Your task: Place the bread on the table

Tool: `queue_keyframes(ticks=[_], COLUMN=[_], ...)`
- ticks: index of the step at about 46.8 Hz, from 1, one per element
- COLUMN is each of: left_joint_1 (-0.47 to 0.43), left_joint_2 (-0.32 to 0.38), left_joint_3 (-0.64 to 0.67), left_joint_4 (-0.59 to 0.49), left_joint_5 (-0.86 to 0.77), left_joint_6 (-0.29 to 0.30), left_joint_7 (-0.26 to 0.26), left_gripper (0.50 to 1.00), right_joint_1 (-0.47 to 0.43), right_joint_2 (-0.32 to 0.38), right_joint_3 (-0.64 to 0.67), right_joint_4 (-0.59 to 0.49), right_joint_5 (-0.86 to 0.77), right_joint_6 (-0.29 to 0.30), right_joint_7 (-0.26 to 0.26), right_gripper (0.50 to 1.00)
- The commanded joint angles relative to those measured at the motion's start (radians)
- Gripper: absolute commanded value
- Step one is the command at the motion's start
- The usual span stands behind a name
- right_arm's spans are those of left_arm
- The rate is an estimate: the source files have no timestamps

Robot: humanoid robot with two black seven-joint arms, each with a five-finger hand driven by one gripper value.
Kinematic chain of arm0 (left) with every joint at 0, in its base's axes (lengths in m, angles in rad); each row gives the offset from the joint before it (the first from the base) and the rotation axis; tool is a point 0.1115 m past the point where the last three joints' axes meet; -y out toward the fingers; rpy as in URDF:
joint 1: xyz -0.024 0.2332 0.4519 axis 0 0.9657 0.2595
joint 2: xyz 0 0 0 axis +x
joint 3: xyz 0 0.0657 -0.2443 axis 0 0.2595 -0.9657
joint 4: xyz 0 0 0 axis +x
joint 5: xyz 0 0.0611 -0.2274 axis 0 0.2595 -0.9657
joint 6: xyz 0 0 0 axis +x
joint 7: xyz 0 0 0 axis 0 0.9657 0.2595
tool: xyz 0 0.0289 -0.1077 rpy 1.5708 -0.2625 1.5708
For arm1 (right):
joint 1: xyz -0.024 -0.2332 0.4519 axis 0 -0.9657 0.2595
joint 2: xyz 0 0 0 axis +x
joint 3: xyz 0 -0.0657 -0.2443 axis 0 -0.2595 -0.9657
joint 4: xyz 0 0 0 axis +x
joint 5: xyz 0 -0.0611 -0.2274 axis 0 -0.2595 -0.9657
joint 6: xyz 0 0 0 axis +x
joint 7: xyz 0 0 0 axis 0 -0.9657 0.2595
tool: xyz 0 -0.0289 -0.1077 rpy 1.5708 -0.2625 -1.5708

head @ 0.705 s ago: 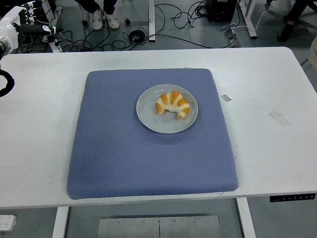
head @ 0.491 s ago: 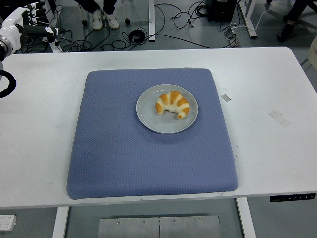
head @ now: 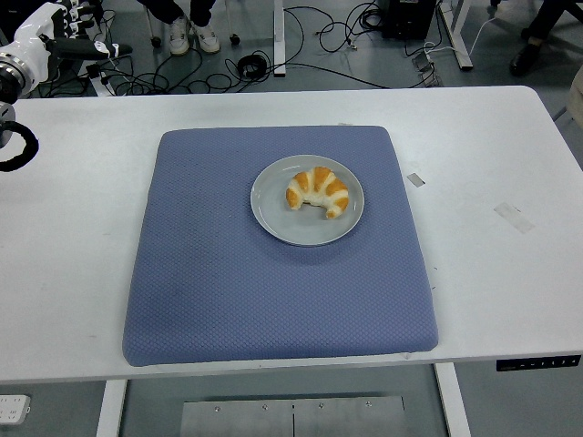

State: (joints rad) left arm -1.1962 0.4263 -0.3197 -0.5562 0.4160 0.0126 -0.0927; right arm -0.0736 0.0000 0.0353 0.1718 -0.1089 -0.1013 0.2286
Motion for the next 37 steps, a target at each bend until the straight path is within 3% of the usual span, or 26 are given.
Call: queue_keyframes(ticks=[1,14,24,37], left_joint_1=[-0.002,-0.020,-0.048,-0.075], left_joint_2=[-0.009,-0.015,-0.093,-0.116], left_joint_3=[-0.001,0.028,0.113,0.159], left_joint_4=[0.001,-0.016,-0.018,-0.086], left_joint_5=[0.023,0.066,0.084,0.125], left_joint_6=[0.001,0.001,0.007,0.001], left_joint_7=[0.004,0.010,0.011,0.028], left_gripper=[0.977,0.975,0.975,0.977], right_joint_1=[0.000,0.000,0.000,0.000], right_joint_2=[0.000,0.000,0.000,0.000], right_joint_3=[0.000,0.000,0.000,0.000], right_joint_4=[0.000,0.000,0.000,0.000], right_joint_5=[0.000,0.000,0.000,0.000], right_joint_6=[0.000,0.000,0.000,0.000], right_joint_7=[0.000,0.000,0.000,0.000], right_gripper=[1.000,1.000,1.000,1.000])
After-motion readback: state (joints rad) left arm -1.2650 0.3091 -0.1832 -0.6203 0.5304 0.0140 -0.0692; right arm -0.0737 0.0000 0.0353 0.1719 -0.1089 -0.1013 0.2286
